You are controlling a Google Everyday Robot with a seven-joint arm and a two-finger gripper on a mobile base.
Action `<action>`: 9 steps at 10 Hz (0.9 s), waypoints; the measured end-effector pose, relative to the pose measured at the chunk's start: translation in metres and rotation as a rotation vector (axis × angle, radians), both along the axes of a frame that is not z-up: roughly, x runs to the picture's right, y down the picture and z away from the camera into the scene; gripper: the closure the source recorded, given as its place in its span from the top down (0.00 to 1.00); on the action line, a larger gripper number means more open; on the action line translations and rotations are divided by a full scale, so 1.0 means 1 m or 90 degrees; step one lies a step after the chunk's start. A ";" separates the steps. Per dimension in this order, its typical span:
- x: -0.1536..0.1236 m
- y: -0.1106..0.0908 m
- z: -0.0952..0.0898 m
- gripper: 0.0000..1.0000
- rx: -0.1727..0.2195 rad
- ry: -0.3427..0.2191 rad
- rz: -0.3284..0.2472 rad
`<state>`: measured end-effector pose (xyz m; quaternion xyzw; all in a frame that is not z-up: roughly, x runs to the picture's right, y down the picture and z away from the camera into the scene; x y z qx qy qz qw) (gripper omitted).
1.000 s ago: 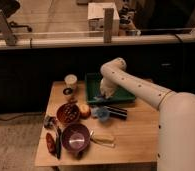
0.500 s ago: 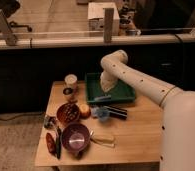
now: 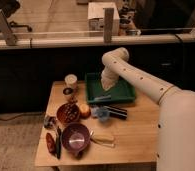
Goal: Wipe tray with sponge
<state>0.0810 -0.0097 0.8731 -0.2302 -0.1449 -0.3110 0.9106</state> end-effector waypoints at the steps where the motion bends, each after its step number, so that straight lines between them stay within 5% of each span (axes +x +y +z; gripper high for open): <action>1: -0.002 0.002 0.003 0.76 -0.006 0.000 -0.002; 9: -0.011 0.023 0.024 0.80 -0.032 0.029 -0.028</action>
